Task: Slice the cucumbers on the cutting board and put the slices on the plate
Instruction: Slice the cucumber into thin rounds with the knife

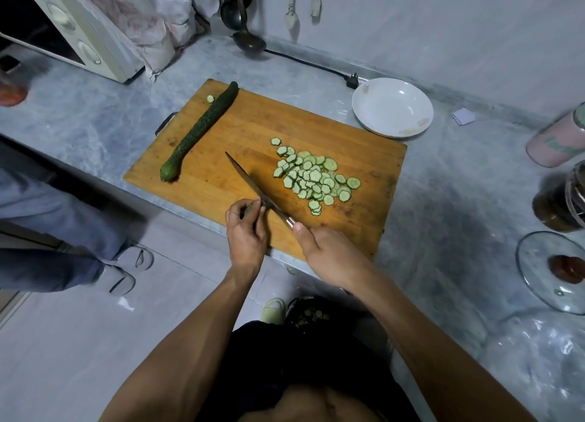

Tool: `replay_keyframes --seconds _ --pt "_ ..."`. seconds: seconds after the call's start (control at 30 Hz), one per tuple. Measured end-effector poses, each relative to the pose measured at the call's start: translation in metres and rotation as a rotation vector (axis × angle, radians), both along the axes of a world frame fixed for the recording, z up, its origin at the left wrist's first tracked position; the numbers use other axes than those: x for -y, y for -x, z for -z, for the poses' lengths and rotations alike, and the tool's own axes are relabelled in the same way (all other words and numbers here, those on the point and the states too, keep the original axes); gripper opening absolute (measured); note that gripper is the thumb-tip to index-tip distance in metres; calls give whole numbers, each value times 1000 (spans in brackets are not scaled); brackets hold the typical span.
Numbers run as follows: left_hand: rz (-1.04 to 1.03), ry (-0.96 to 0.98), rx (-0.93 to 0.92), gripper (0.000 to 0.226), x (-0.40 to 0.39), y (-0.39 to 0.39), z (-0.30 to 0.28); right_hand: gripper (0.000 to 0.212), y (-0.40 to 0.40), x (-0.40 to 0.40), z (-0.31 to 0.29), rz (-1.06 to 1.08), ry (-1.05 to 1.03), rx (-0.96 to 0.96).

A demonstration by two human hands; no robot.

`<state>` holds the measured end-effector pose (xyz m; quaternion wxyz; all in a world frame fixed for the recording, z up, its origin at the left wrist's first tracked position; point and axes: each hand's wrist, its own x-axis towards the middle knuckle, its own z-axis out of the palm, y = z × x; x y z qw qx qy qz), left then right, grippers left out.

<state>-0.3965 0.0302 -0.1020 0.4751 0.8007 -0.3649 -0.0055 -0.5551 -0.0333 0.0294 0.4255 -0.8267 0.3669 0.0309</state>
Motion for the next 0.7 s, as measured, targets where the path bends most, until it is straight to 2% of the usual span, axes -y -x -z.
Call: replay_keyframes --seconds 0.3,0.47,0.7 --pt "5 -42 35 20 0 1 1 61 -21 5 22 -9 34 -11" --pt "-17 -41 28 20 -1 3 -4 58 -22 4 27 -3 53 11" --pt "70 -111 56 23 -7 -10 -15 62 -12 29 18 129 -192 14"
